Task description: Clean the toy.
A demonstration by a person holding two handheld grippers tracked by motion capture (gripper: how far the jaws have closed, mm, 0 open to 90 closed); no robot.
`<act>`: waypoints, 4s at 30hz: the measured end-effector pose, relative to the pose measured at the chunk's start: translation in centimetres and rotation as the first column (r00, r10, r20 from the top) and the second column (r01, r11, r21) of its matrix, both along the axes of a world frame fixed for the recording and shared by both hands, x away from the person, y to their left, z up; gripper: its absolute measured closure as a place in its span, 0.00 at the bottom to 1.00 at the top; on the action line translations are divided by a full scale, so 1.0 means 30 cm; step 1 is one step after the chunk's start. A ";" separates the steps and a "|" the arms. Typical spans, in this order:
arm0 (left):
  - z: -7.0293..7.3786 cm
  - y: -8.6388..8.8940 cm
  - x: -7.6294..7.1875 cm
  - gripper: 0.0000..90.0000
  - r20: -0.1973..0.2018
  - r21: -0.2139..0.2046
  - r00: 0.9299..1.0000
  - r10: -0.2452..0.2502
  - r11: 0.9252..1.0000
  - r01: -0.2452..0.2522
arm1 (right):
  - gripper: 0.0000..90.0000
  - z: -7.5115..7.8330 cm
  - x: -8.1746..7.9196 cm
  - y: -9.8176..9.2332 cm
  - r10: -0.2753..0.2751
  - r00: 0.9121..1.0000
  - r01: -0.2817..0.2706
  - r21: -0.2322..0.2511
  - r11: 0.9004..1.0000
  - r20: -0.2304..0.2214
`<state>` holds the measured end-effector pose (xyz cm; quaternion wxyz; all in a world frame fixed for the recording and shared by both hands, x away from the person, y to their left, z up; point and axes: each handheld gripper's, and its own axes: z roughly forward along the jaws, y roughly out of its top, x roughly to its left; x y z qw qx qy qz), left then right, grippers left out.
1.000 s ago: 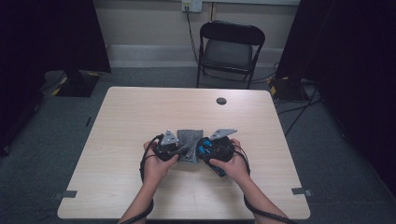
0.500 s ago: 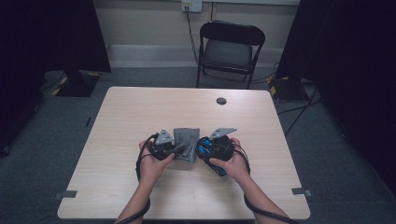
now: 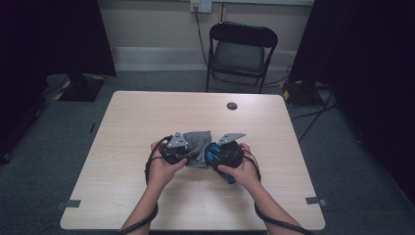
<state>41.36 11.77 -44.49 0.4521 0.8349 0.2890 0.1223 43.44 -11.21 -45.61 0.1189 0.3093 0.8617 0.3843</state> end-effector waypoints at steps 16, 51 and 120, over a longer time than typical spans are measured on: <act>-0.024 0.042 -0.078 0.88 -0.024 -0.016 0.997 -0.074 0.997 0.073 | 0.28 -0.004 0.034 -0.027 -0.081 0.997 0.081 0.004 0.997 0.007; 0.053 0.048 0.016 0.88 0.017 -0.035 1.000 0.010 0.999 -0.010 | 0.28 0.024 -0.026 0.013 0.034 0.999 -0.034 0.025 0.999 0.016; 0.033 0.080 -0.030 0.87 -0.019 -0.038 0.987 -0.157 0.987 0.156 | 0.28 0.065 0.042 -0.025 -0.010 1.000 0.010 0.018 1.000 0.005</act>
